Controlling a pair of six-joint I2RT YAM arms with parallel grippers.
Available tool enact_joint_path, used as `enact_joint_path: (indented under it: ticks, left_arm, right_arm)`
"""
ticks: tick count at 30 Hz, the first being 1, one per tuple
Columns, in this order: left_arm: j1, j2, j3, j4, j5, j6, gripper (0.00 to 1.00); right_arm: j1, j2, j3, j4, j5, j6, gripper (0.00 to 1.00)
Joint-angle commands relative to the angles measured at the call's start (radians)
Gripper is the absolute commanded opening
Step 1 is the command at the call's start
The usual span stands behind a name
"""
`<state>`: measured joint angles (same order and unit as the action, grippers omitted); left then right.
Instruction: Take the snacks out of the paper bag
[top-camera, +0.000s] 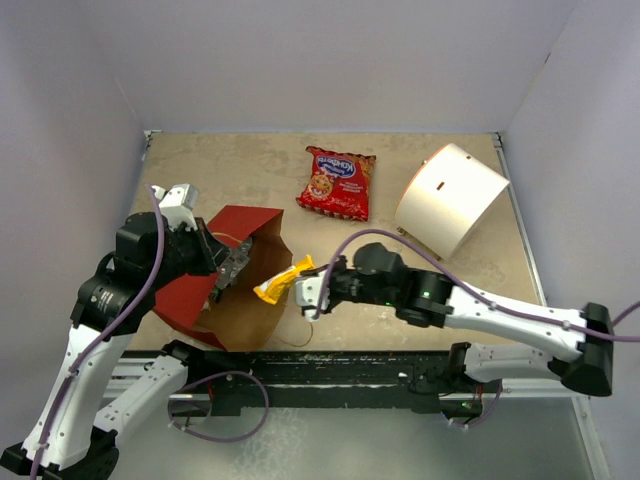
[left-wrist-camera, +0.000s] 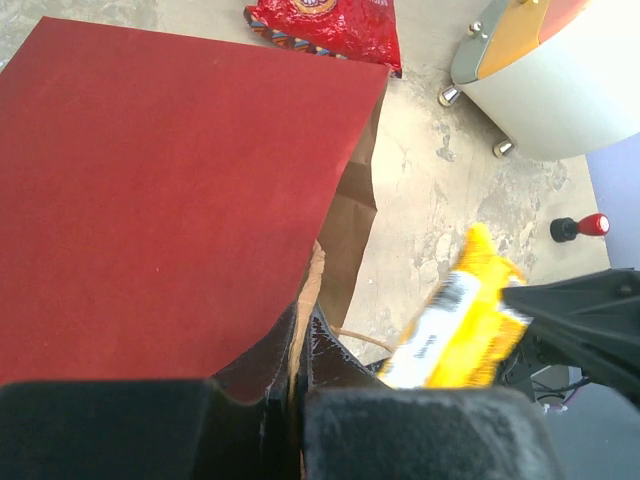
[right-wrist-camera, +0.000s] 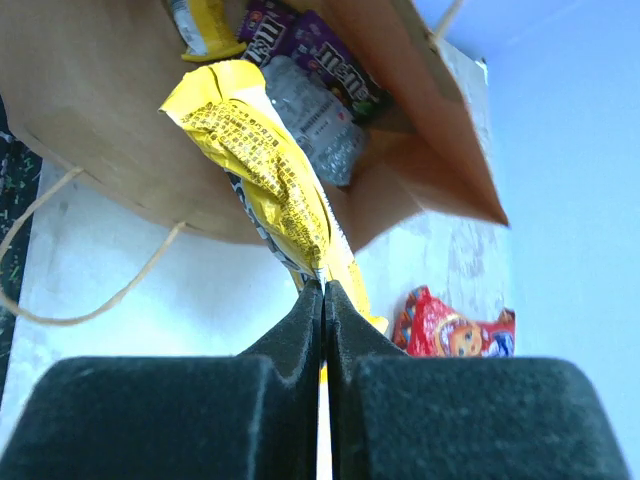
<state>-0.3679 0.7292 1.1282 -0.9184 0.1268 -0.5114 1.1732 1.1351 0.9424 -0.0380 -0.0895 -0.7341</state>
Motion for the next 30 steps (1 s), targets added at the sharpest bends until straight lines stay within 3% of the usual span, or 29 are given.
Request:
enact_joint_path:
  ticks: [1,7,11,14,20,26,30]
  left_arm:
    - [-0.003,0.013,0.003,0.071,-0.012,0.027,0.00]
    - [-0.003,0.024,0.006,0.053,-0.032,0.026,0.00]
    - [-0.002,0.020,0.015,0.042,-0.040,0.027,0.00]
    - [-0.002,0.019,0.021,0.031,-0.041,0.022,0.00]
    - [-0.002,0.022,0.027,0.033,-0.018,0.014,0.00]
    - [-0.003,0.017,0.041,0.018,-0.021,0.008,0.00]
    - [-0.003,0.008,0.046,0.003,-0.027,0.008,0.00]
  right_arm:
    - [0.002,-0.146,-0.042,-0.108,0.140,0.160,0.00]
    - [-0.030,-0.294,-0.178,-0.103,0.378,0.253,0.00]
    - [-0.156,-0.290,-0.285,-0.028,0.360,0.199,0.00]
    - [-0.314,-0.190,-0.336,0.072,0.249,0.131,0.00]
    - [-0.491,0.132,-0.327,0.365,0.127,0.038,0.00]
    - [-0.553,0.401,-0.187,0.489,0.072,-0.021,0.00]
    - [-0.566,0.480,-0.144,0.477,0.000,-0.045,0.00]
